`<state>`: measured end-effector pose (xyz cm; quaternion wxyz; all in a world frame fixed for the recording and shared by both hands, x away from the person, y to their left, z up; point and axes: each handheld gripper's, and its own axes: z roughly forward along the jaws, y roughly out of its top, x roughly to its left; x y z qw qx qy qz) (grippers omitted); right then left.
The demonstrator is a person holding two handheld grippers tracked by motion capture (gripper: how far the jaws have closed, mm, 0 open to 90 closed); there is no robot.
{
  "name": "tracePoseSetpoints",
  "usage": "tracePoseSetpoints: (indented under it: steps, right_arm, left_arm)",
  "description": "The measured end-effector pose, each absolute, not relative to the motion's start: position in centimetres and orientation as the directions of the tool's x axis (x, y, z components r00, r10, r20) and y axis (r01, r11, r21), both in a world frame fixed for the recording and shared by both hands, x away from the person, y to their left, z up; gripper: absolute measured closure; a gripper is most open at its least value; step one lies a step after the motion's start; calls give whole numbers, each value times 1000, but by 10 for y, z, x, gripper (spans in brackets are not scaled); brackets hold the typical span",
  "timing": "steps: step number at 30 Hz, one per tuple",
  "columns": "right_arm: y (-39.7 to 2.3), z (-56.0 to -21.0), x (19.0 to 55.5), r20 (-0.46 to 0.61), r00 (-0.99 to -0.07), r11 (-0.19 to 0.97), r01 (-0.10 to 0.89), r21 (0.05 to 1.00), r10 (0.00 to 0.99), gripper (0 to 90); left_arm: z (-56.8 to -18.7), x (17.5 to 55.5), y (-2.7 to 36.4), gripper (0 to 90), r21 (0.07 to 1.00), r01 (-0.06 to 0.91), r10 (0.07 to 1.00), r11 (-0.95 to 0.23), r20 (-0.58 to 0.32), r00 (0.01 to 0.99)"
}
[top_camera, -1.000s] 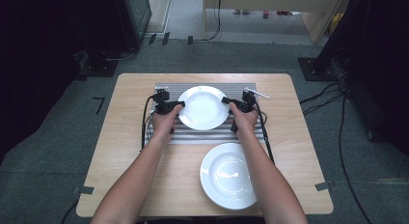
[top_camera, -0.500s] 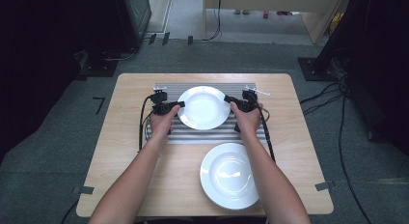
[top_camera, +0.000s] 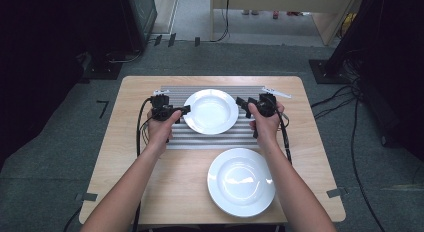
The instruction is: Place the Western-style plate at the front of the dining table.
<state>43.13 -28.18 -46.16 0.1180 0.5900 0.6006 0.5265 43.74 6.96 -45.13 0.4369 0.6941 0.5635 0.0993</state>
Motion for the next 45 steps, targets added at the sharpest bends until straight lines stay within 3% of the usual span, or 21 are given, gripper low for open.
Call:
tracePoseSetpoints:
  steps: [18, 45]
  right_arm:
    - [-314, -441, 369, 399, -357, -151, 555, 818, 844, 283]
    - [-362, -433, 282, 337, -399, -98, 512, 853, 853, 247]
  left_arm:
    - [-430, 380, 86, 163, 782, 622, 859, -38, -293, 419]
    - [-437, 301, 130, 112, 812, 581, 864, -53, -255, 435]
